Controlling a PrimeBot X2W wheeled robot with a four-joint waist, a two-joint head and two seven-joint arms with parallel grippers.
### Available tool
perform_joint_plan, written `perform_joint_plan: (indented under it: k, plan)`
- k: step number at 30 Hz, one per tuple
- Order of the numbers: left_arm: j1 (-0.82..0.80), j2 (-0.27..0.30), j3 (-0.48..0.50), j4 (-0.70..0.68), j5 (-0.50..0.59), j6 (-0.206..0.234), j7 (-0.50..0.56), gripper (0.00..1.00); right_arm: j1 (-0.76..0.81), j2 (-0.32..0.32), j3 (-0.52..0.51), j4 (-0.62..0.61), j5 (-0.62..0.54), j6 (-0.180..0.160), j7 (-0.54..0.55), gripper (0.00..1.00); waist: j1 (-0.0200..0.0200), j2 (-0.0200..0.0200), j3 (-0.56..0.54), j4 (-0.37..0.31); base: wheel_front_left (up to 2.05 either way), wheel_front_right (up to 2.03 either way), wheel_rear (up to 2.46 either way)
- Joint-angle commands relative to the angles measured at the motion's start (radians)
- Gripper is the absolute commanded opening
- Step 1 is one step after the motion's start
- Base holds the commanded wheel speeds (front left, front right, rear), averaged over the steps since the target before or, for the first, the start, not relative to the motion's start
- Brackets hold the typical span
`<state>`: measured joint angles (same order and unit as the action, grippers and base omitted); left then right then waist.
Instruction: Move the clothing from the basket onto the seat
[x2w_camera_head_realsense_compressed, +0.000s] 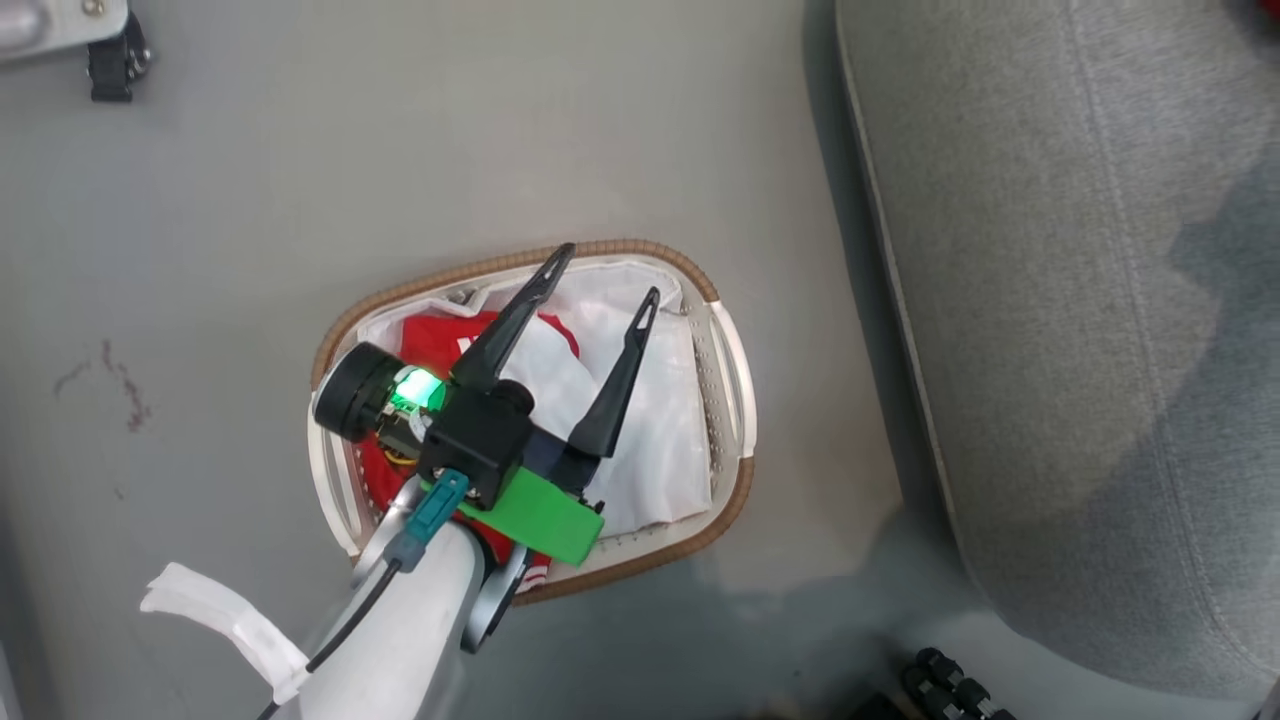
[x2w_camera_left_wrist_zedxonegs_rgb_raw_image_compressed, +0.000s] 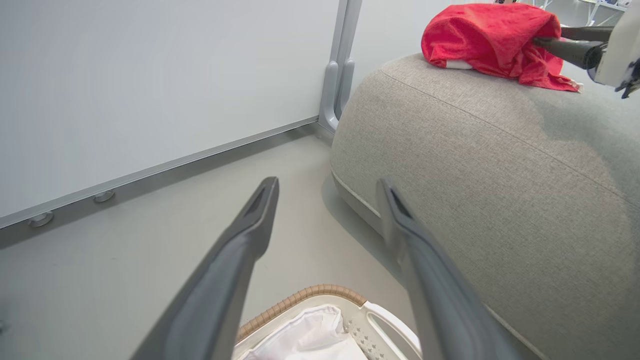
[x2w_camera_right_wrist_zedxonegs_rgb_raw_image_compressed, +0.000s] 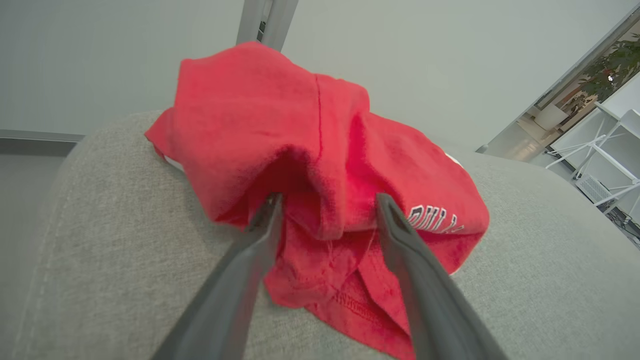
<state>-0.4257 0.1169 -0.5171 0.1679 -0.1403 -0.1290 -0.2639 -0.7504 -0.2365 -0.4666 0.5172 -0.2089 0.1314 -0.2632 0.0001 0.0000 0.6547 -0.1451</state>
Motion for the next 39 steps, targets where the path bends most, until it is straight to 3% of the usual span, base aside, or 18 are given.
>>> perform_joint_plan:
  k: [1,13,22,39]
  plan:
    - [0.019,0.0,0.009,0.005,-0.015,-0.003,-0.001,1.0,0.031,0.002,0.007,-0.004,0.01,-0.001,-0.002,1.0,-0.0001,0.0,-0.047,-0.01,0.0,0.0,0.0]
    - [0.101,-0.035,0.069,0.014,-0.067,-0.003,-0.001,1.0,0.127,0.009,0.093,-0.014,0.033,-0.001,-0.002,1.0,-0.0001,0.0,-0.27,0.025,0.0,0.0,0.0]
    - [0.188,-0.056,0.19,0.03,-0.086,-0.003,-0.001,1.0,0.141,0.052,0.181,-0.04,0.069,-0.001,-0.002,1.0,-0.0001,0.0,-0.431,0.079,0.0,0.0,0.0]
    - [0.371,-0.066,0.464,0.064,-0.125,-0.001,-0.001,1.0,0.363,0.18,0.39,-0.178,0.219,-0.001,-0.002,1.0,-0.0001,0.0,-0.555,0.176,0.0,0.0,0.0]
